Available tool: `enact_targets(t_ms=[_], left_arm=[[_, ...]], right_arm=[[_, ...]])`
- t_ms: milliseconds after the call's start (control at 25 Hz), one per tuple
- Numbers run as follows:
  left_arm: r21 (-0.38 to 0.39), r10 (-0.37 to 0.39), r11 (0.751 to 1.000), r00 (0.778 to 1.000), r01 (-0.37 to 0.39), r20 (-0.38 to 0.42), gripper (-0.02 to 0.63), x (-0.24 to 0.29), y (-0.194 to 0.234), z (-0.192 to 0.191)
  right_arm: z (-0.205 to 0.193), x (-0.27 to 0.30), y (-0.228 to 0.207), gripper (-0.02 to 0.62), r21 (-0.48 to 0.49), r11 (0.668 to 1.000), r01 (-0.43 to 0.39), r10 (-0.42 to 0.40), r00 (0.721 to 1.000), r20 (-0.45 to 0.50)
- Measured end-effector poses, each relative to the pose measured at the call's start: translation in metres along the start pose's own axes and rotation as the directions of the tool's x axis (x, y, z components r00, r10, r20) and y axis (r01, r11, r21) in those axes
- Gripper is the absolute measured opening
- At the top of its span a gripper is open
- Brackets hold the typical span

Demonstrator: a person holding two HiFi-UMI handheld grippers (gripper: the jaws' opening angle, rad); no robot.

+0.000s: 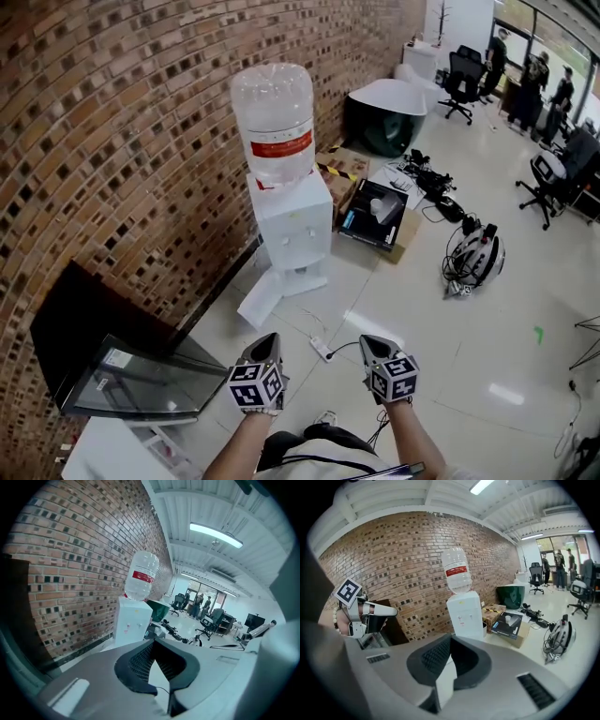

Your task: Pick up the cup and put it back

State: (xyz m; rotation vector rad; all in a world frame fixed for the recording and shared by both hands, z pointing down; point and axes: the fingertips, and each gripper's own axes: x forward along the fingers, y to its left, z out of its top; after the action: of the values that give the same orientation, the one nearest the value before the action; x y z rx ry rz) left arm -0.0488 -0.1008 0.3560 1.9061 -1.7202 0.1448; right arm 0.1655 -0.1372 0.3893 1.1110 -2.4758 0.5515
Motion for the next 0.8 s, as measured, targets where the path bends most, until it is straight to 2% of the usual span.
enact_targets(t_ms=[320,600,800], left_arm=[[0.019,-0.065,0.998,0.998,0.065,-0.008,0.000,-0.063,-0.013,-0.032],[0.036,-0.089,0.995,0.996,0.089,-0.009,0.000,-0.130,0.002,-0.061],[0.032,-0.097,0.995,0.995,0.097,-0.006,0.000,-0.169,0.015,-0.081]], right_arm=[[-0.026,-0.052,0.057,0.011,0.005,0.999,0.036,-0.036,0.999,0.008],[-0.040,-0.077,0.136,0.012,-0.023,0.999,0.034,-0.034,0.999,-0.001],[-0.048,-0.102,0.184,0.011,-0.015,0.999,0.039,-0.039,0.999,0.026]])
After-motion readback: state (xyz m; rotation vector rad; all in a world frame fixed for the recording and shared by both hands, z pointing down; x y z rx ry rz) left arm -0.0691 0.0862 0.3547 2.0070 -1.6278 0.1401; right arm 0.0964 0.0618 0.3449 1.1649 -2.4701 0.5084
